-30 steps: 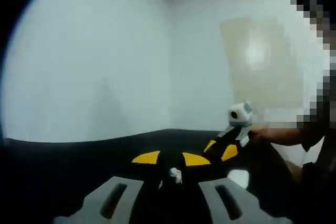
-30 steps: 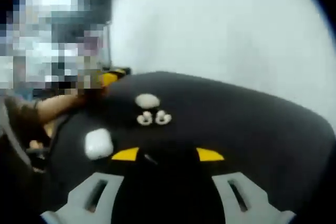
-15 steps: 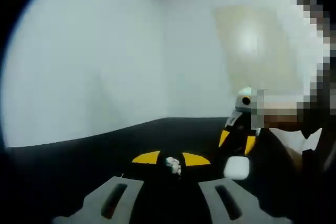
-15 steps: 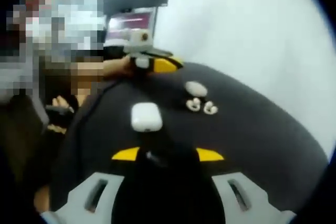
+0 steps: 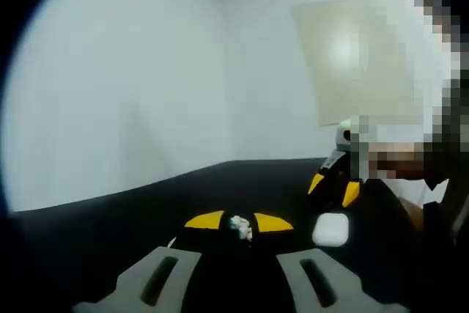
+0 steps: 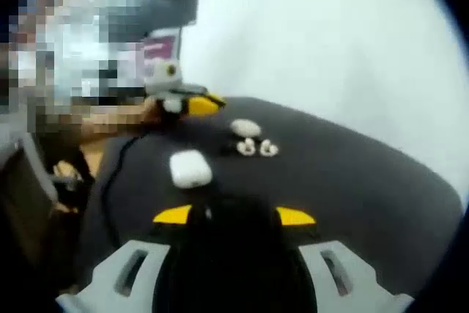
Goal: Pick up three earphones and place each one into its charging case using tactile feedback, ensure that each earphone is properly inserted and securely positioned inside the case.
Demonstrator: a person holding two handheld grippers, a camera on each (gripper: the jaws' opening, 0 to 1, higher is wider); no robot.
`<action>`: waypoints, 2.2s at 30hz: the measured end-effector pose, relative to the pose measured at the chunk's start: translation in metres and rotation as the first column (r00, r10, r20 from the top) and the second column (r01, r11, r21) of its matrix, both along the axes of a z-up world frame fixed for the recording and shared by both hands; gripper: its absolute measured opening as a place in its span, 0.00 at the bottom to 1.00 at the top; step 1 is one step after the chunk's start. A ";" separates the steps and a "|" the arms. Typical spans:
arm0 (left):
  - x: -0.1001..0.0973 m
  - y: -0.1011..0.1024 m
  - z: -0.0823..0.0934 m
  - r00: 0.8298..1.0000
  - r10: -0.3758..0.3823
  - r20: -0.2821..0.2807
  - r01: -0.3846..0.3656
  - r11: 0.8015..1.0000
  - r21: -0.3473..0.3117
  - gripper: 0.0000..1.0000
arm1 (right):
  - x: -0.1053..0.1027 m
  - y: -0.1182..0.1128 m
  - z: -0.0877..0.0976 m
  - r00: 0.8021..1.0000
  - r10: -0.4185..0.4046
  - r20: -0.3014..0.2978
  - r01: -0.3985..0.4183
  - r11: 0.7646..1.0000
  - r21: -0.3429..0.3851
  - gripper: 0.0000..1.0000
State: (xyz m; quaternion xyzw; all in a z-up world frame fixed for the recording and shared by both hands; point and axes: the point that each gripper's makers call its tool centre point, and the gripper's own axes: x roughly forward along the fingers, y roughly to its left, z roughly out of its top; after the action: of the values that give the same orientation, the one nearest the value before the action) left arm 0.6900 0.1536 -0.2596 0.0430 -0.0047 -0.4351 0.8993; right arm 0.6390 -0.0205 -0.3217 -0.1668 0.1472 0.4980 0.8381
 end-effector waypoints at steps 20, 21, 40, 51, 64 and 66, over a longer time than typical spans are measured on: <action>0.002 -0.003 -0.005 1.000 0.001 -0.006 -0.001 1.000 0.031 0.11 | 0.041 -0.032 0.014 0.873 -0.230 -0.430 0.386 0.866 0.319 0.35; 0.002 -0.004 -0.006 1.000 0.001 -0.006 -0.001 0.999 0.033 0.11 | 0.037 -0.026 0.010 0.861 -0.222 -0.458 0.390 0.866 0.313 0.36; 0.001 -0.004 -0.007 1.000 0.001 0.001 -0.001 0.999 0.047 0.11 | 0.025 0.022 0.025 0.966 0.060 0.251 -0.031 0.992 -0.120 0.29; 0.001 -0.004 -0.006 1.000 -0.002 0.007 0.002 0.999 0.051 0.11 | 0.016 0.037 0.025 0.916 0.200 0.347 -0.153 0.975 -0.160 0.20; -0.001 -0.005 -0.007 1.000 -0.009 -0.002 0.009 0.998 0.057 0.11 | 0.044 0.022 0.003 0.993 0.047 -0.106 -0.029 0.985 0.169 0.19; 0.000 -0.002 -0.003 1.000 -0.006 -0.016 0.006 1.000 0.020 0.11 | 0.042 0.024 0.004 0.993 0.061 -0.097 -0.046 0.988 0.146 0.19</action>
State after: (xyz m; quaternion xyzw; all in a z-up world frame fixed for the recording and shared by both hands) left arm 0.6904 0.1515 -0.2625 0.0486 0.0067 -0.4380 0.8976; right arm 0.6811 0.0038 -0.3173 -0.0843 0.1487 0.5376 0.8257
